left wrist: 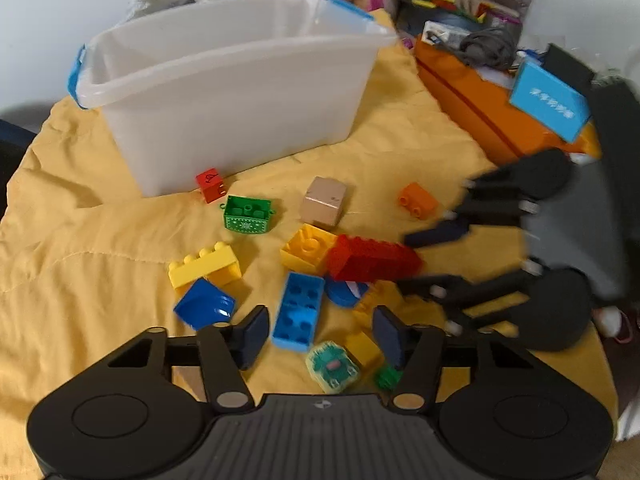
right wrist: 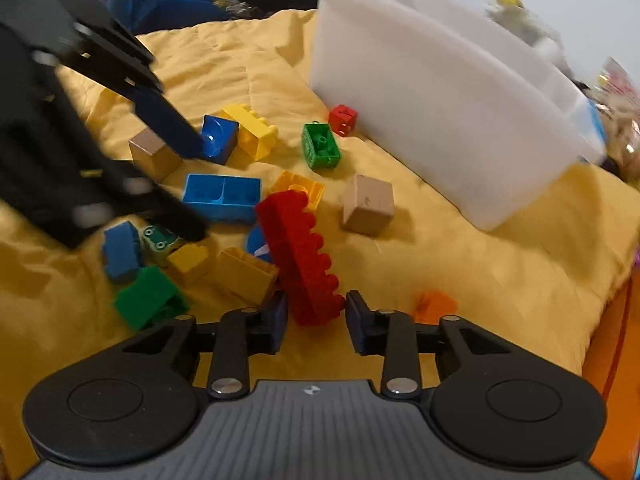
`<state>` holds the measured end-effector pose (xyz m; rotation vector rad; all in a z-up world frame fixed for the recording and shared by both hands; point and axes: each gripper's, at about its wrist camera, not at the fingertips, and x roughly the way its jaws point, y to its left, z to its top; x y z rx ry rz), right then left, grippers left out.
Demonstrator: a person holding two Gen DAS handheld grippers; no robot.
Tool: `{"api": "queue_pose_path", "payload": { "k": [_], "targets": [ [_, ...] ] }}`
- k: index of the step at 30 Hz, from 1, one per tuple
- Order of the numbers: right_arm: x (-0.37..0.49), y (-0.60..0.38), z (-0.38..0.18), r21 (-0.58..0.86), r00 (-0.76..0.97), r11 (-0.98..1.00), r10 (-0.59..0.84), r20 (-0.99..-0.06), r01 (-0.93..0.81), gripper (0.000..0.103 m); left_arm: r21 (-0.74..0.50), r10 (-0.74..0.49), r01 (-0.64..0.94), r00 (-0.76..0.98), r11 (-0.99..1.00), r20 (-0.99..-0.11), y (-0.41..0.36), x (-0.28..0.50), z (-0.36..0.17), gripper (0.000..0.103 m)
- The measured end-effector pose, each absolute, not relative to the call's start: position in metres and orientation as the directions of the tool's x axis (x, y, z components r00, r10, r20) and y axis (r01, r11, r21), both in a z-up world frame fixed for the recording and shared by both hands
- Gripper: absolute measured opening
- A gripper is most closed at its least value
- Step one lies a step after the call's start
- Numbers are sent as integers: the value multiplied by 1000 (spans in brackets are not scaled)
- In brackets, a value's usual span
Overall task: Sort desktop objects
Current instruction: 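Grasp the long red brick with the right tool while the left tool grasps the long blue brick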
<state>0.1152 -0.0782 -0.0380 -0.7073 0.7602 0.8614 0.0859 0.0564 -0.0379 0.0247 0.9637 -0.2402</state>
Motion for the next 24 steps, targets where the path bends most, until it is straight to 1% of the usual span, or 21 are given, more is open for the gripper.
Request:
{"api": "queue_pose_path", "payload": {
  "k": [1,2,4,7,10,13,15,16,18,19,22,24],
  "targets": [
    [110,-84,-34,-224,448,496,394,-803,-839,35,-87,-187,204,543,975,-819,59,90,-41,52],
    [105,-89,-31,-209,455,526,396,-797,-825,35,-89,-184,197,537,976,-823,60,94,-44,43],
    [96,-103,-24,-162,459,587,403,-792,-794,35,-98,-186,193,520,976,-833,64,99,-49,33],
    [83,-122,-19,-120,464,645,395,-793,-754,35,-91,-188,213,495,973,-849,64,105,-57,28],
    [73,-135,-17,-98,456,670,382,-804,-736,35,-111,-197,201,486,973,-852,66,103,-60,27],
    [70,-141,-22,-39,395,666,394,-830,-745,36,-178,-238,167,497,970,-834,72,86,-48,27],
    [70,-144,-23,-27,391,673,396,-831,-739,37,-221,-264,145,505,965,-822,80,67,-37,27],
    [70,-145,-23,-25,397,681,397,-827,-732,41,-234,-270,136,509,963,-817,84,56,-33,27],
    [74,-149,-22,-2,404,698,412,-817,-716,45,-255,-273,107,508,961,-817,94,33,-28,27],
    [77,-150,-21,11,409,709,420,-810,-705,46,-282,-289,92,495,955,-819,99,24,-29,27],
    [88,-158,-20,80,421,753,448,-789,-653,46,-421,-386,19,442,907,-810,114,8,-47,27],
    [98,-164,-19,146,416,774,477,-774,-616,46,-441,-397,-9,417,897,-818,113,3,-61,27]
  ]
}}
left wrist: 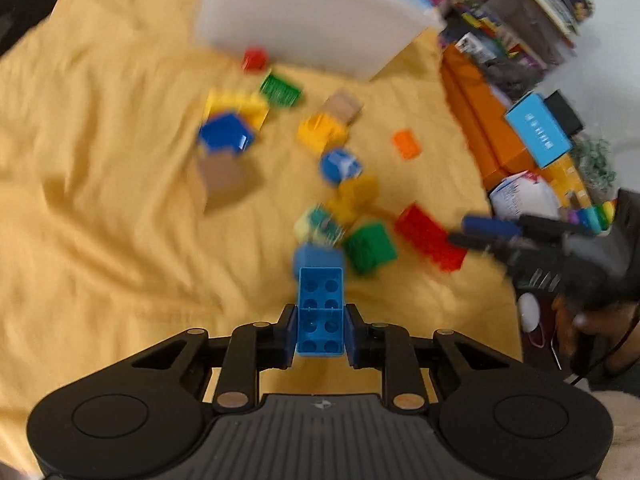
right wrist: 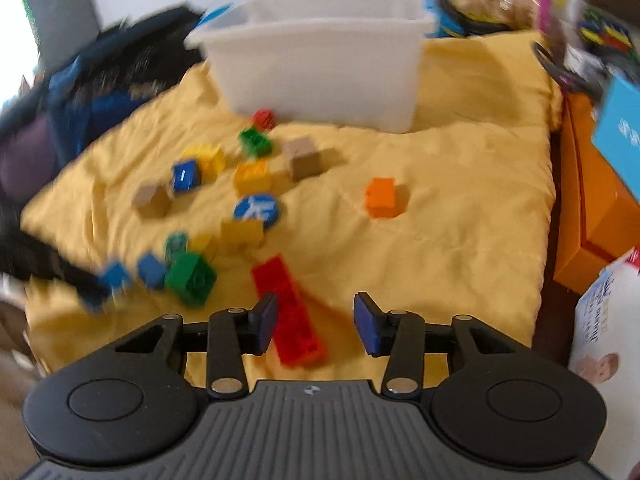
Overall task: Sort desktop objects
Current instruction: 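Grasp the long red brick with the right tool while the left tool grasps the long blue brick, then lift both held bricks up from the blanket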
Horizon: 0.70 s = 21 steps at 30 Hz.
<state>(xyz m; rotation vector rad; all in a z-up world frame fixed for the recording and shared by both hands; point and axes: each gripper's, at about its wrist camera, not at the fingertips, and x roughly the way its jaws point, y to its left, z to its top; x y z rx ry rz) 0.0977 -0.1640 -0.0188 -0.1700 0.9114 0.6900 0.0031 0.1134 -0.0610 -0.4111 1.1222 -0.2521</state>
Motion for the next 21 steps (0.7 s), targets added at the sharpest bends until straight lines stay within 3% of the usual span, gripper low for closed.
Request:
{"api": "queue_pose_path", "payload": {
  "k": [3,6,9,10,16,21],
  "targets": [
    [111,-169,-22,231,392,794,502,-771,-562,46,-459,-417,-3,413,888,-809,111,2,-73,29],
    [116,-171,-22,245,389,798,505,-771,-550,46,-417,-351,-48,458,907,-817,120,-1,-71,35],
    [115,-170,-23,215,398,802,486,-778,-558,46,-345,-261,-75,511,936,-819,134,-6,-63,46],
    [116,-171,-23,219,395,801,487,-779,-557,46,-295,-217,-72,519,953,-827,136,-6,-61,56],
    [113,-171,-20,172,412,796,469,-781,-580,46,-154,-103,-51,541,987,-835,132,-13,-47,55],
    [109,-170,-15,114,438,787,450,-778,-607,46,-169,-137,-6,558,986,-818,118,-22,-35,55]
  ]
}}
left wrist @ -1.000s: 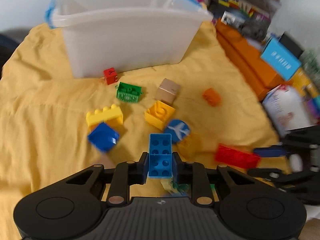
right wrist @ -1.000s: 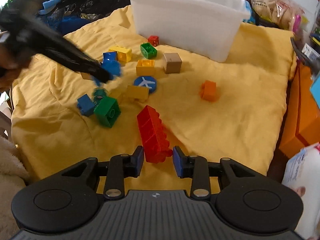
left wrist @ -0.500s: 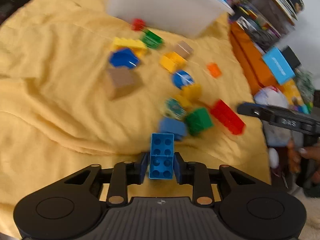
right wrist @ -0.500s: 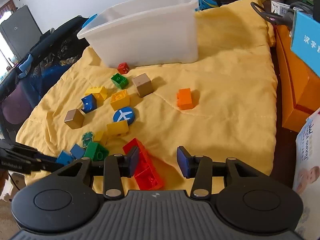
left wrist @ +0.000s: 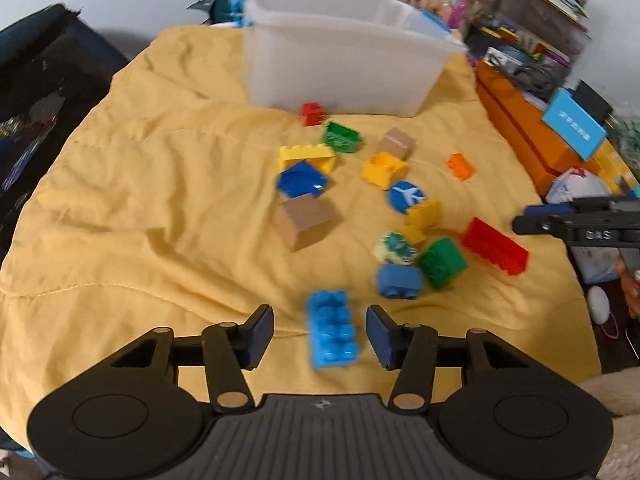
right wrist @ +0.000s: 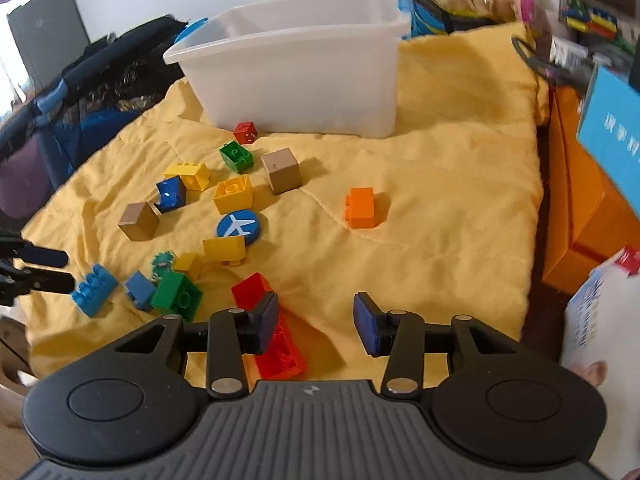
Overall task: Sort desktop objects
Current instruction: 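Lift both held bricks up from the blanket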
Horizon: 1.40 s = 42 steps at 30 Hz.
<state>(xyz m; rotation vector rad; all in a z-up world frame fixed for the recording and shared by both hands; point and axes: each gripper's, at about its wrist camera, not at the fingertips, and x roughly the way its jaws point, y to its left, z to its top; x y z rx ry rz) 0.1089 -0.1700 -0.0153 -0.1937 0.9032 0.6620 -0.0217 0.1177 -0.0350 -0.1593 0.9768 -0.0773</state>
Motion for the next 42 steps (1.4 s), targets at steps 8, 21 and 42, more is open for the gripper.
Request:
{"api": "queue_pose_path", "payload": {
  "k": [8,21,42],
  "targets": [
    [122,-154,-30,-47,465,756,351,-813,-653,39,-188,-157,-4,538,982,-828,103,-25,-44,55],
    [77,-123,-20,118,258,599,504,-824,-792,39,-208,-149,-54,527,977,-837,107,-29,-51,55],
    [65,-116,-38,115,252,670,424,-870,-733,27,-166,-134,-15,515,986,-846,107,-17,-64,29]
  ]
}}
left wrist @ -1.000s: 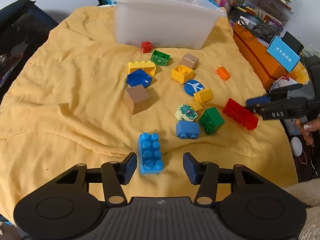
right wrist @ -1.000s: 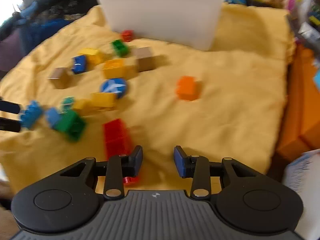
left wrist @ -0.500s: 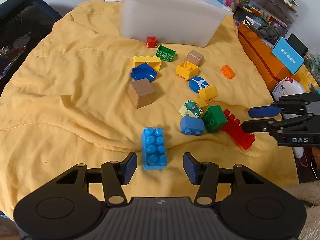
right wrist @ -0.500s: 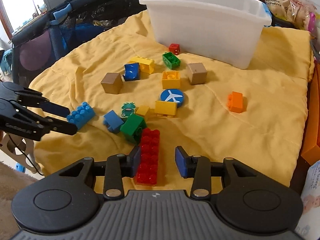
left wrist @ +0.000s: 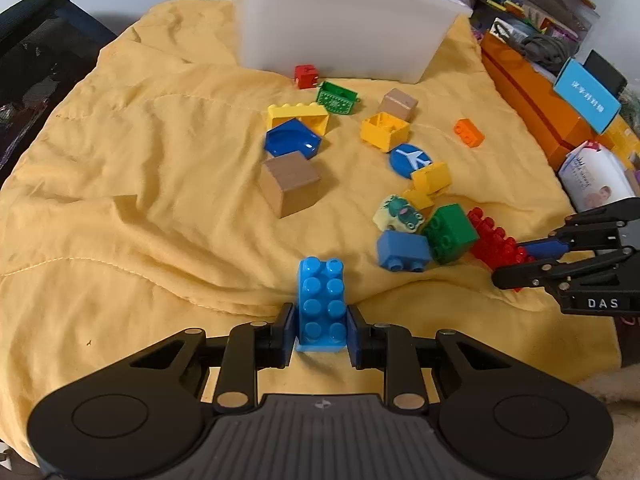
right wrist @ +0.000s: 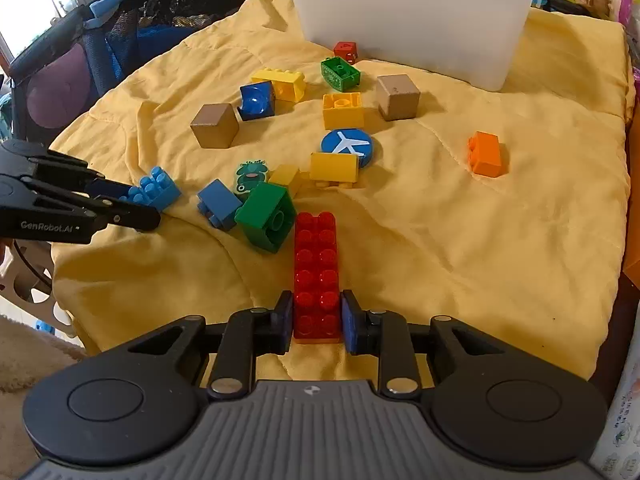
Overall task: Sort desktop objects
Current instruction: 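Lift both held bricks up from the blanket, then carry both bricks over the white bin and open both tools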
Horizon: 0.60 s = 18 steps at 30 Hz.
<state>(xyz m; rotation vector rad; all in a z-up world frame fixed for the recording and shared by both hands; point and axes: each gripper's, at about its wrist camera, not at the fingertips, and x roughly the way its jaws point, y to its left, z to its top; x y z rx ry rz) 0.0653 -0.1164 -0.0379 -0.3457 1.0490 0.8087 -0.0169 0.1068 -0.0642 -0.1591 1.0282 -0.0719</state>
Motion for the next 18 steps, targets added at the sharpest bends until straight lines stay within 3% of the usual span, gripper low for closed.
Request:
{"api": "queue_pose_path", "payload": {
  "k": [9,18],
  "targets": [
    [80,-117,-14,81,309,680,431,-848,-729,27,-155,-151,47,616,987,-773,103,0,-15,29],
    [158,-101,86,31,535,722,540,-650,-691,27,-110,-150,105,787,988,-599,114,85,82,29]
  ]
}}
